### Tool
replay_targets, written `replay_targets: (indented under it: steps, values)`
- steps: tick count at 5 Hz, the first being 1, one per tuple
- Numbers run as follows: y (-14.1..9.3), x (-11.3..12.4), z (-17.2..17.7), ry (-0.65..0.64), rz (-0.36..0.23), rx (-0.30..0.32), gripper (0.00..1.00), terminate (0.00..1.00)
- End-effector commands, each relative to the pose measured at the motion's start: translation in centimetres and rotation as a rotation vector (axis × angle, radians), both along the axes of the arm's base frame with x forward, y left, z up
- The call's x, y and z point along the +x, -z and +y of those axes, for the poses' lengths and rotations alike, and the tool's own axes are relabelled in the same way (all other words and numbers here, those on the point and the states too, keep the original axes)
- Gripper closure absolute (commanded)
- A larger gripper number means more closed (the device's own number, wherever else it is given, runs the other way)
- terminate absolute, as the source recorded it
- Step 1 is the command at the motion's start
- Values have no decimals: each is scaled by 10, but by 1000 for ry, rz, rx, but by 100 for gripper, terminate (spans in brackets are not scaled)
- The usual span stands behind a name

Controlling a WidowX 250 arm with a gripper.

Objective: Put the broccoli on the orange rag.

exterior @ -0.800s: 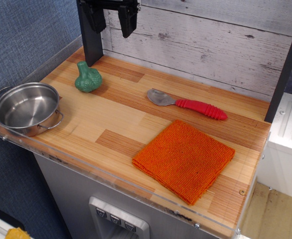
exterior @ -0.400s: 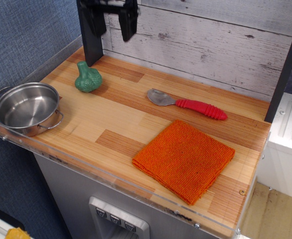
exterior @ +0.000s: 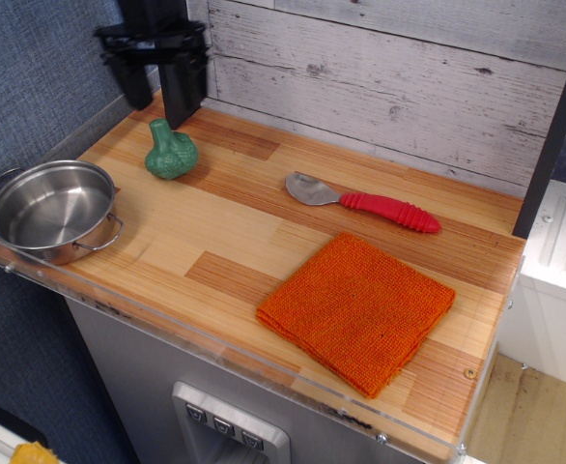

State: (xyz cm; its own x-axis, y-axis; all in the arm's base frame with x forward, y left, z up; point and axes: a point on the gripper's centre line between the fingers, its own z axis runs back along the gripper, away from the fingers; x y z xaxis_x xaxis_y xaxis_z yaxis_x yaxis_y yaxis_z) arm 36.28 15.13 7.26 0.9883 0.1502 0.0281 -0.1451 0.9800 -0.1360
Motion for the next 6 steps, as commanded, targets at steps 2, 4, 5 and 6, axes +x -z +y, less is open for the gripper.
replay_targets:
  steps: [2, 4, 5, 6]
  values:
    - [-8, -17, 19, -23, 13, 70, 0, 0]
    - [4, -12, 18, -45, -13, 55, 100, 0]
    - [5, -11, 16, -41, -13, 57, 100, 0]
    - [7, -9, 15, -40, -6, 57, 100, 0]
